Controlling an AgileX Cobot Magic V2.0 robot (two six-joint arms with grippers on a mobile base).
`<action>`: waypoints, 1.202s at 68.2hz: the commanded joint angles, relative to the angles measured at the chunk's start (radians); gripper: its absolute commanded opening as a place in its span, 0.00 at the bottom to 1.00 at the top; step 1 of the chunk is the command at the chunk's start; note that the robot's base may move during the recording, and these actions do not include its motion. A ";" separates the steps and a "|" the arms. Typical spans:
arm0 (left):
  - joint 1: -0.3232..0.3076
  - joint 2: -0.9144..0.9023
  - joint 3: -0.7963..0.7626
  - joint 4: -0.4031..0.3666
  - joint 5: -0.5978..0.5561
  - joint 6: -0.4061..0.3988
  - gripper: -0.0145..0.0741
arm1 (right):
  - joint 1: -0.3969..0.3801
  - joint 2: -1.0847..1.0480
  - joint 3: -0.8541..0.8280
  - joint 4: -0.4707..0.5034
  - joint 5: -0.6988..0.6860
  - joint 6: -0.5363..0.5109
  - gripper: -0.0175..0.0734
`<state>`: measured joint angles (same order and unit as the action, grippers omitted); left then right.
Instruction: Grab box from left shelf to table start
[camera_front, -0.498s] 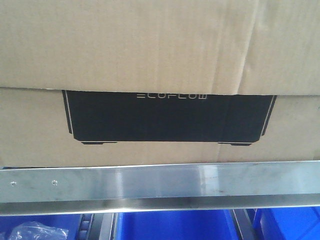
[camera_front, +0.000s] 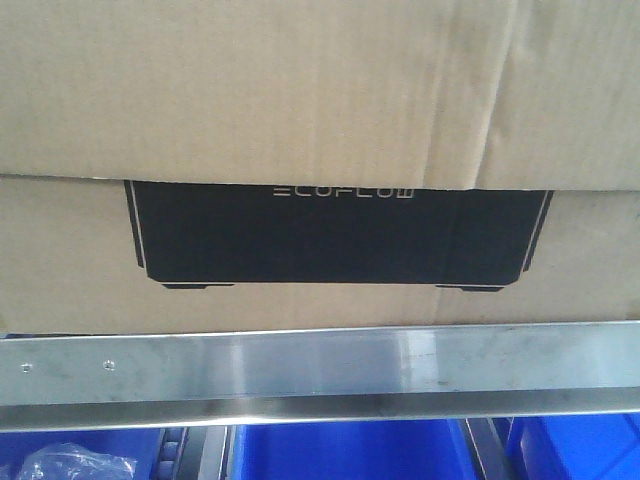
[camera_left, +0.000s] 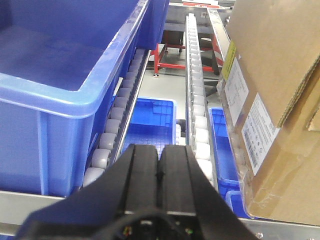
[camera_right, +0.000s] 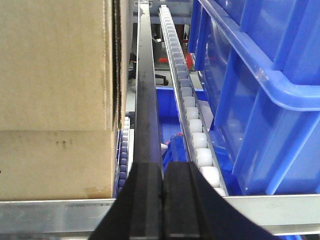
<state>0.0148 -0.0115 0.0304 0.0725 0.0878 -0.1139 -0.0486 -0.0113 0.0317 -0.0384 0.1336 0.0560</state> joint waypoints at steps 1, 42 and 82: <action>0.002 -0.016 -0.003 0.002 -0.102 0.002 0.05 | -0.006 -0.008 0.002 0.001 -0.093 -0.003 0.27; 0.002 0.002 -0.183 0.013 -0.285 0.000 0.05 | -0.006 -0.008 0.002 0.001 -0.097 -0.003 0.27; -0.214 0.444 -0.803 0.015 0.313 0.000 0.62 | -0.006 -0.008 0.002 0.001 -0.098 -0.003 0.27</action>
<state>-0.1642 0.3565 -0.6808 0.1059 0.3929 -0.1139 -0.0486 -0.0113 0.0317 -0.0384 0.1336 0.0560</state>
